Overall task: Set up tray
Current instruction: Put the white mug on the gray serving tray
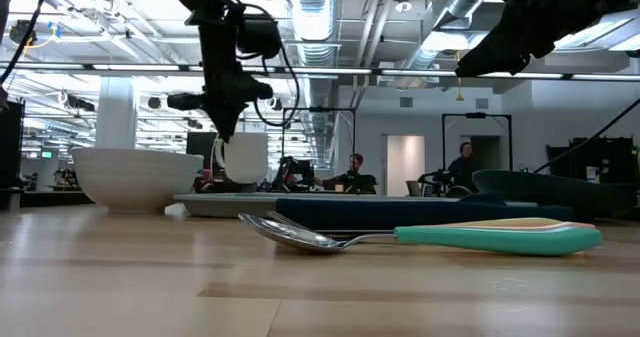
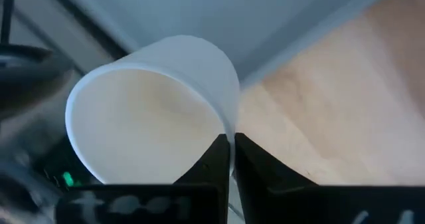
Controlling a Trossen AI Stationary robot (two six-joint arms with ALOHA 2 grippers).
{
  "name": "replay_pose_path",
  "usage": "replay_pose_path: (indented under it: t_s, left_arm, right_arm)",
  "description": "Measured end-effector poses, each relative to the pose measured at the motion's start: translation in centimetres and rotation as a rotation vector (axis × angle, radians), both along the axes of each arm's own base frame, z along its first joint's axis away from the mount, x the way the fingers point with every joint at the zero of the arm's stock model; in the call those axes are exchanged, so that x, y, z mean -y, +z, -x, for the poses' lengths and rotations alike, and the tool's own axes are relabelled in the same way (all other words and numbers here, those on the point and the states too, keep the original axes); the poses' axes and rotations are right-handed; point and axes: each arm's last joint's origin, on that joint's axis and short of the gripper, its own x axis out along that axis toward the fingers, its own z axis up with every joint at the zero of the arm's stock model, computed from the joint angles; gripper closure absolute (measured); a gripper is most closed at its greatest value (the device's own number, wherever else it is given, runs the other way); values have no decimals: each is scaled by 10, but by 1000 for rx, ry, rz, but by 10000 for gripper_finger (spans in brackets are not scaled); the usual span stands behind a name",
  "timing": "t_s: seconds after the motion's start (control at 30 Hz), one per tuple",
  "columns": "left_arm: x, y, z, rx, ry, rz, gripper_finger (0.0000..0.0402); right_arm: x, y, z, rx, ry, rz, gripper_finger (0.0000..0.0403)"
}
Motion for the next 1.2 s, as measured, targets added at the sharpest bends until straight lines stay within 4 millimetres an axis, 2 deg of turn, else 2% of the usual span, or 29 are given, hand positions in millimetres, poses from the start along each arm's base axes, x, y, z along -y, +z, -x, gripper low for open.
replay_pose_path:
  t_s: [0.17,0.3,0.8,1.2]
  left_arm:
    - [16,-1,-9,-2,-124,51,401]
    - [21,-1,-12,30,-159,100,401]
    - [1,-1,-2,52,-116,108,401]
    - [-2,-1,-3,84,-118,120,401]
  right_arm:
    - [0,0,0,0,0,0,274]
    - [0,0,0,0,0,0,274]
    - [0,0,0,-3,6,11,274]
    - [0,0,0,-4,8,15,274]
